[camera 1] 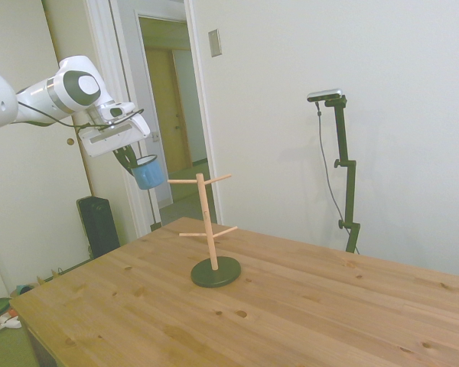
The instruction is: Hang the mug
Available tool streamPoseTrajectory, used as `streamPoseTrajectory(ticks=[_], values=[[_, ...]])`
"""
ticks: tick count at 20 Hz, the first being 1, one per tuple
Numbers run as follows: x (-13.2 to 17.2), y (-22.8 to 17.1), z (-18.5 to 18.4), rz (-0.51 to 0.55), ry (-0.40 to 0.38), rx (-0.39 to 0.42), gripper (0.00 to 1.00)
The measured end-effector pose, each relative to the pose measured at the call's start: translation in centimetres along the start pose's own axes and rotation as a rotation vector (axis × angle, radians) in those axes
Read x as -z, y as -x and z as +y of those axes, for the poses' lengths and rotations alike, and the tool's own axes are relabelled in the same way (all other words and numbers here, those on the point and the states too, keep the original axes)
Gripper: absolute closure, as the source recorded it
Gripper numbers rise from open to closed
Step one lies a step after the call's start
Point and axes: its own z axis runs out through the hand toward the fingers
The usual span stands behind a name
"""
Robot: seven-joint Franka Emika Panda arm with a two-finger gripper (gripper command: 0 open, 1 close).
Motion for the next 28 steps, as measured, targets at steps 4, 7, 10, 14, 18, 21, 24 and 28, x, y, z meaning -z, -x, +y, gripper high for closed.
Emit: streamPoseTrajectory(ticks=[4, 7, 10, 14, 18, 21, 24, 28], values=[[-0.1, -1.0, 1.6, 0.003, 0.01, -0.015, 1.0], [-0.5, -1.6, 2.8, 0.0, 0.022, -0.018, 1.0], [-0.8, -1.8, 3.6, -0.004, 0.029, -0.02, 1.0], [-0.8, -2.0, 3.9, -0.005, 0.029, -0.021, 1.0], [-1.0, -2.6, 4.8, -0.008, 0.032, -0.023, 1.0], [-1.3, -3.2, 5.6, -0.01, 0.035, -0.028, 1.0], [-1.5, -3.8, 6.2, -0.013, 0.036, -0.036, 1.0], [-1.9, -4.9, 6.8, -0.012, 0.035, -0.044, 1.0]])
